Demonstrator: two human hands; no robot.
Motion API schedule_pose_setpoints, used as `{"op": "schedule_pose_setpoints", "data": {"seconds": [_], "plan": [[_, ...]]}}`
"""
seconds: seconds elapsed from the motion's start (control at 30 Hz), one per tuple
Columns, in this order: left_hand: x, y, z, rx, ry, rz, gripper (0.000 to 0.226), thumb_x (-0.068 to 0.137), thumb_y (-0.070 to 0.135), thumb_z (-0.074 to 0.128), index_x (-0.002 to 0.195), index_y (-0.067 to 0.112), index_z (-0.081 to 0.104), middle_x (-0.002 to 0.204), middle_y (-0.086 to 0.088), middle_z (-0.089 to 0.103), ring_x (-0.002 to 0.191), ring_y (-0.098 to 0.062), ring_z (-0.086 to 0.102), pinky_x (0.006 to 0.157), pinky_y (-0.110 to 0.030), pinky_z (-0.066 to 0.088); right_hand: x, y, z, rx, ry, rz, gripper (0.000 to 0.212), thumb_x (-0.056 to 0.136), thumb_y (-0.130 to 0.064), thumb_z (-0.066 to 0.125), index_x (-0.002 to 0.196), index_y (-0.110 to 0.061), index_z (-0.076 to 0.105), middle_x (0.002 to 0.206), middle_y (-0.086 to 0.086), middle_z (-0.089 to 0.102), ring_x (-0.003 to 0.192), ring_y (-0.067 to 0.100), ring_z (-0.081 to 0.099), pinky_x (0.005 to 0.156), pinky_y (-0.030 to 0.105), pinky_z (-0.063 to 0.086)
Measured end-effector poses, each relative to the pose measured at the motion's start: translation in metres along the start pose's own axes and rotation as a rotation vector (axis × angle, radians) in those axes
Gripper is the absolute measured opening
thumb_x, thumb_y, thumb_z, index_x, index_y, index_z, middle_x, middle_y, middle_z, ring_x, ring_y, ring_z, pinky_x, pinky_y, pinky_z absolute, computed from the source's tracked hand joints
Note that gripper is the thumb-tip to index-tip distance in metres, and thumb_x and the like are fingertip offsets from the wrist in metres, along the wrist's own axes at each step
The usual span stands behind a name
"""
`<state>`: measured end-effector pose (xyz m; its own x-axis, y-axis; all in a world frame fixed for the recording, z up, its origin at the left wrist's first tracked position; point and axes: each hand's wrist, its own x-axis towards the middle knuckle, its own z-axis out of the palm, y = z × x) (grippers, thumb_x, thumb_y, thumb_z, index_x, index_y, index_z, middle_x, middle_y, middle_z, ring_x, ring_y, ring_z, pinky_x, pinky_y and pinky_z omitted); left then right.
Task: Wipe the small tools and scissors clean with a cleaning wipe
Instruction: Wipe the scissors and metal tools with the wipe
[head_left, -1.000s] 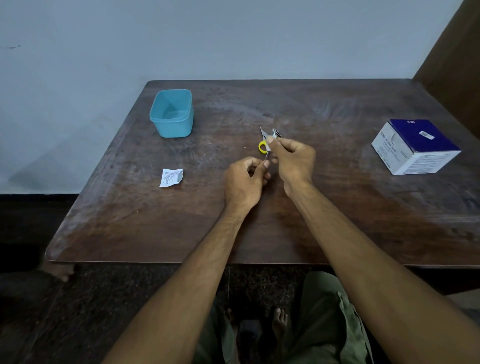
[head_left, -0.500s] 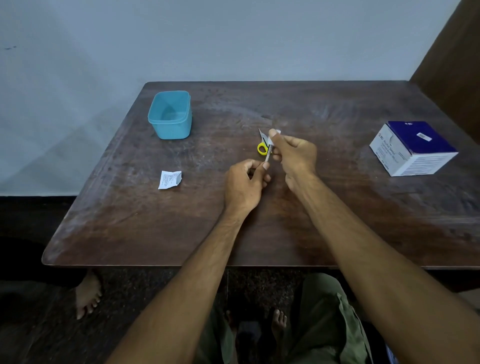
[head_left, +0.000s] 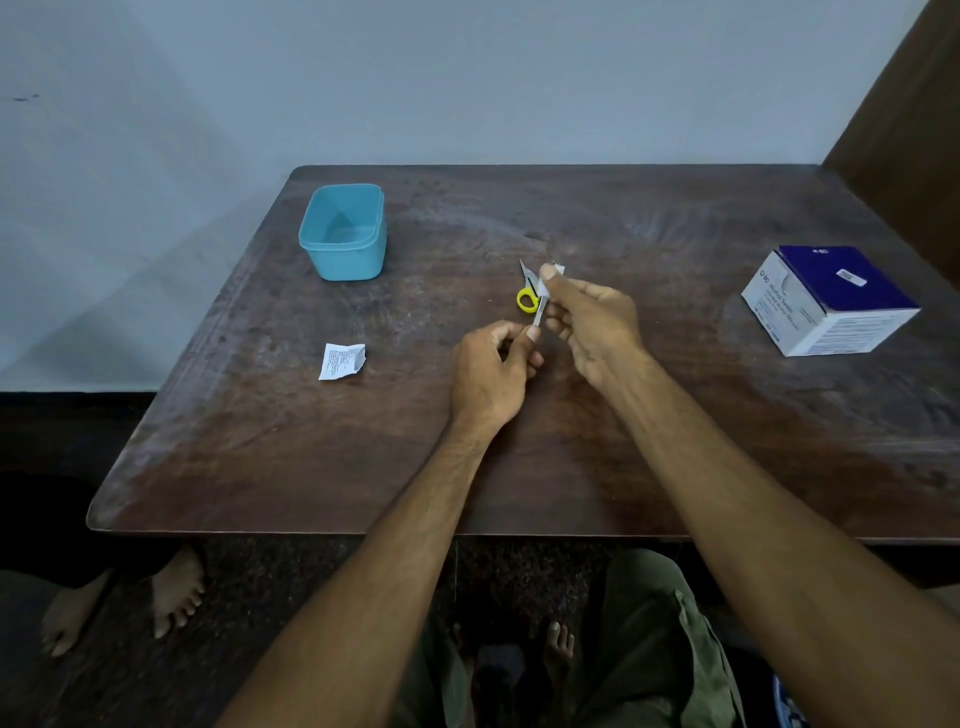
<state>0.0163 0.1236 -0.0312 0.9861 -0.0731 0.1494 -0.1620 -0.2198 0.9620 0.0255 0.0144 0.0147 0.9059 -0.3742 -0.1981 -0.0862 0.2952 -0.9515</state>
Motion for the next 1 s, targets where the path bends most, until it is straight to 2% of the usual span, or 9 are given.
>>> {"op": "schedule_pose_setpoints", "data": {"seconds": [0.07,0.13,0.27,0.43,0.53,0.67,0.77,0.9,1.0], "plan": [[-0.001,0.001,-0.001,0.002,-0.005,0.008,0.024,0.094,0.022,0.059,0.075,0.014,0.070,0.060,0.003,0.066,0.051,-0.006,0.058,0.060,-0.033,0.054,-0.005,0.013,-0.003,-0.030,-0.033,0.020,0.015,0.081,-0.018,0.076,0.070,-0.010,0.069,0.065,0.004,0.061,0.057,0.012,0.052,0.055,0.022,0.044],[-0.001,0.001,-0.001,-0.006,-0.008,0.013,0.022,0.093,0.022,0.062,0.077,0.010,0.071,0.062,0.001,0.068,0.052,-0.006,0.059,0.059,-0.032,0.053,-0.008,0.021,-0.005,-0.010,-0.071,0.032,0.015,0.081,-0.015,0.075,0.070,-0.008,0.068,0.063,0.007,0.059,0.054,0.014,0.050,0.056,0.026,0.043],[-0.001,0.003,0.000,-0.092,-0.009,-0.017,0.018,0.092,0.019,0.064,0.083,0.007,0.073,0.067,-0.004,0.070,0.052,-0.007,0.059,0.054,-0.023,0.050,-0.006,0.018,-0.005,0.002,-0.048,0.021,0.016,0.081,-0.017,0.075,0.081,-0.002,0.069,0.071,0.013,0.060,0.054,0.015,0.050,0.055,0.027,0.043],[-0.002,0.007,-0.006,-0.219,-0.034,-0.029,0.027,0.099,0.018,0.051,0.089,0.001,0.071,0.074,-0.007,0.073,0.055,-0.010,0.060,0.054,-0.021,0.049,-0.007,0.016,-0.003,0.064,-0.106,0.018,0.029,0.086,-0.021,0.070,0.098,0.005,0.067,0.078,0.015,0.055,0.051,0.014,0.050,0.048,0.024,0.043],[-0.001,0.008,-0.011,-0.317,-0.064,-0.072,0.023,0.100,0.014,0.050,0.088,0.006,0.069,0.067,0.002,0.071,0.053,-0.005,0.058,0.053,-0.017,0.048,-0.014,0.018,0.001,0.110,-0.180,0.040,0.023,0.088,-0.020,0.067,0.095,0.001,0.066,0.067,0.008,0.053,0.046,0.012,0.048,0.044,0.025,0.041],[-0.002,0.009,-0.016,-0.429,-0.096,-0.107,0.017,0.096,0.010,0.056,0.086,0.007,0.068,0.068,-0.001,0.070,0.055,-0.007,0.059,0.055,-0.017,0.048,-0.020,0.018,0.005,0.141,-0.203,0.028,0.024,0.089,-0.018,0.066,0.099,0.004,0.066,0.064,0.007,0.049,0.048,0.013,0.041,0.041,0.025,0.042],[-0.001,0.009,-0.022,-0.505,-0.100,-0.131,0.009,0.092,0.006,0.061,0.086,0.005,0.068,0.070,-0.006,0.069,0.056,-0.009,0.059,0.057,-0.017,0.049,-0.020,0.018,0.009,0.056,-0.210,-0.051,0.022,0.090,-0.018,0.065,0.093,0.004,0.067,0.062,0.007,0.047,0.049,0.015,0.042,0.042,0.025,0.046],[0.000,0.009,-0.023,-0.498,-0.099,-0.129,0.009,0.090,0.002,0.063,0.084,0.004,0.067,0.067,-0.004,0.068,0.056,-0.008,0.059,0.059,-0.017,0.051,-0.017,0.020,0.009,-0.135,-0.185,-0.199,0.031,0.089,-0.019,0.067,0.074,0.008,0.064,0.060,0.012,0.052,0.048,0.023,0.048,0.047,0.029,0.051],[-0.001,0.010,-0.020,-0.440,-0.081,-0.115,0.008,0.090,0.002,0.063,0.083,0.005,0.067,0.066,-0.003,0.067,0.055,-0.006,0.059,0.059,-0.016,0.051,-0.014,0.016,0.007,-0.271,-0.089,-0.279,0.025,0.085,-0.024,0.071,0.069,-0.004,0.070,0.061,0.005,0.064,0.053,0.017,0.057,0.056,0.030,0.052]]}}
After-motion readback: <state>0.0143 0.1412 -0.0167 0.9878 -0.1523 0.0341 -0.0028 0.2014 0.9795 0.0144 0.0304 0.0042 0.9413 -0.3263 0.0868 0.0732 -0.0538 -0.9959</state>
